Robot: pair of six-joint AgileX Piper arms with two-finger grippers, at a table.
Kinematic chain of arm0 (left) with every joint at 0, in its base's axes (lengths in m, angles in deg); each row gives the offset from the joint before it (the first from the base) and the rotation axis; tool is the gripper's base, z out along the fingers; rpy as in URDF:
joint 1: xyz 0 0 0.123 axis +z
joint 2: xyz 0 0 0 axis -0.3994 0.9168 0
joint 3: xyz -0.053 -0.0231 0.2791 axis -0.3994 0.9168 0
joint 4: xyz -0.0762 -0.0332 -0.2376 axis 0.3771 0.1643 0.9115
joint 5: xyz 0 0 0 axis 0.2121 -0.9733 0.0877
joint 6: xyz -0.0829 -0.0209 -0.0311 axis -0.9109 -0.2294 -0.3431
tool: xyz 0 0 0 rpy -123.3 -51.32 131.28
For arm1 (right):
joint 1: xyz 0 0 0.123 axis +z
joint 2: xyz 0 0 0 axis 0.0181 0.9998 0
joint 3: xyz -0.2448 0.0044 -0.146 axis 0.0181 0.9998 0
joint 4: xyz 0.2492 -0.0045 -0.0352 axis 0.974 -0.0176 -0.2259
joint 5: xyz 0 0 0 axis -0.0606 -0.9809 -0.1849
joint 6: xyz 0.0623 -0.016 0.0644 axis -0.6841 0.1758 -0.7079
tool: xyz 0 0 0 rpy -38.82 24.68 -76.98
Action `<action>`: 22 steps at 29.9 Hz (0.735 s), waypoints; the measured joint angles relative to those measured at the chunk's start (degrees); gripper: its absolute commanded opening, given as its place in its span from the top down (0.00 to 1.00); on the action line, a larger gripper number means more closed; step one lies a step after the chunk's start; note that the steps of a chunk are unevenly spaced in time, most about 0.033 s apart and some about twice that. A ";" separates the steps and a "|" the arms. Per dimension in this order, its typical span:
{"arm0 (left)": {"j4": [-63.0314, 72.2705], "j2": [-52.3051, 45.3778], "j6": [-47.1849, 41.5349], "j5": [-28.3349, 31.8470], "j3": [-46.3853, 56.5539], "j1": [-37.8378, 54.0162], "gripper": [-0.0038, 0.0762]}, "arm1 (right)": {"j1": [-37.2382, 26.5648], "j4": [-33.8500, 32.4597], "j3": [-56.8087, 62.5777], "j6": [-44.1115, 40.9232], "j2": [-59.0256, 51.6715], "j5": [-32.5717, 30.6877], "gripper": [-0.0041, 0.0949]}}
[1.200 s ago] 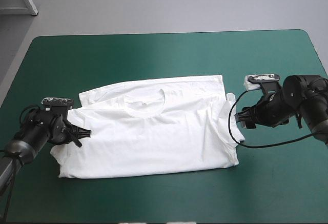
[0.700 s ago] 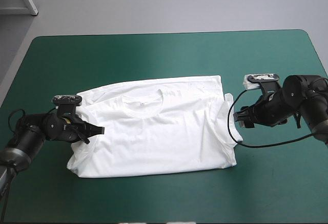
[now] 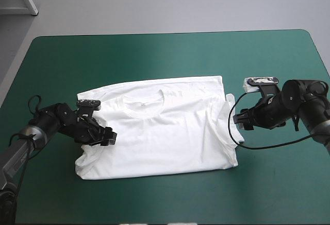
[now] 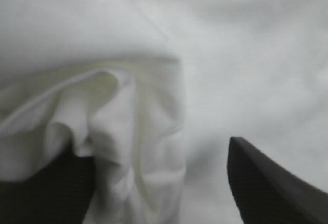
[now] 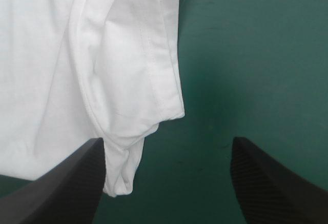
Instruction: Fold the cloth
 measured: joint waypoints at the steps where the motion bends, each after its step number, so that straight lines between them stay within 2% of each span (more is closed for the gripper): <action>1: -0.90 -0.18 -0.34 -1.44 -0.74 0.00 0.27 | 0.00 0.06 0.26 0.00 0.41 1.08 0.31; 7: -7.33 -4.27 -6.13 -7.10 -6.35 0.00 0.27 | 0.00 1.55 0.52 0.47 4.01 8.85 0.31; 16: -11.48 -13.22 -12.51 -9.43 -11.71 0.00 0.27 | 0.00 6.09 0.52 3.56 13.23 16.72 0.31; 20: -11.48 -14.88 -13.99 -10.30 -11.83 0.00 0.27 | 0.00 7.30 0.52 4.26 17.00 19.08 0.40; 22: -11.48 -14.96 -14.38 -10.92 -11.83 0.00 0.27 | 0.00 8.44 0.52 5.08 18.43 19.88 0.51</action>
